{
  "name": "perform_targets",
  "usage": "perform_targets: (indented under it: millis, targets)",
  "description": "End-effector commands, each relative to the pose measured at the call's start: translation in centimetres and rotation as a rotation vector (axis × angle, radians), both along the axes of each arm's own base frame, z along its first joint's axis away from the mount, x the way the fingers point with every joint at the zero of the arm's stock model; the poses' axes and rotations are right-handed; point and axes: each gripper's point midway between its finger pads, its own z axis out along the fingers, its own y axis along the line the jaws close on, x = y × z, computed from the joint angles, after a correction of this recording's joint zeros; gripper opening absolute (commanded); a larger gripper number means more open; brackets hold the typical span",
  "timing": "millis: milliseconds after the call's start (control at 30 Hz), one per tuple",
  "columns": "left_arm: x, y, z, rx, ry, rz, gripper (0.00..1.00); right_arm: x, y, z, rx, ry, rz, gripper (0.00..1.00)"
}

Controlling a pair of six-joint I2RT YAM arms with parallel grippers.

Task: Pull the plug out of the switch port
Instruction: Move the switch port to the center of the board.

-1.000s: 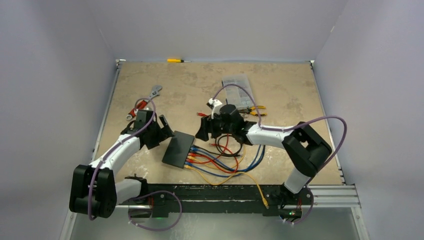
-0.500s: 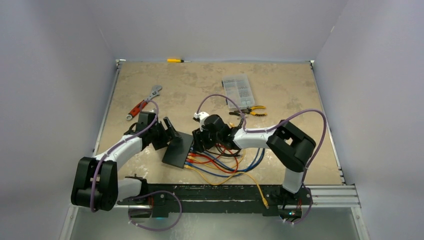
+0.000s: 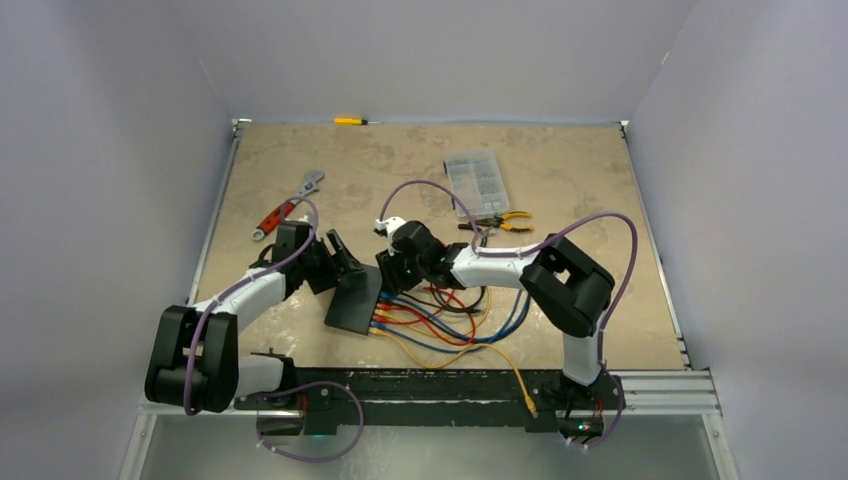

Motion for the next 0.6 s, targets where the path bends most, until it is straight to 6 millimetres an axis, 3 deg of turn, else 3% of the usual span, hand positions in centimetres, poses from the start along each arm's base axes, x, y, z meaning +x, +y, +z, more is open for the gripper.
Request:
perform_targets:
  millis: [0, 367, 567]
  targets:
    - [-0.7, -1.2, -0.4, -0.06, 0.031, -0.029, 0.72, 2.4, -0.9, -1.5, -0.091, -0.046, -0.071, 0.45]
    - [0.3, -1.7, -0.6, -0.093, 0.018, -0.027, 0.72, 6.0, -0.9, -0.8, 0.004, 0.011, -0.098, 0.45]
    - [2.2, -2.5, -0.3, -0.137, -0.01, -0.017, 0.71, 7.4, -0.5, 0.6, 0.102, 0.064, -0.081, 0.46]
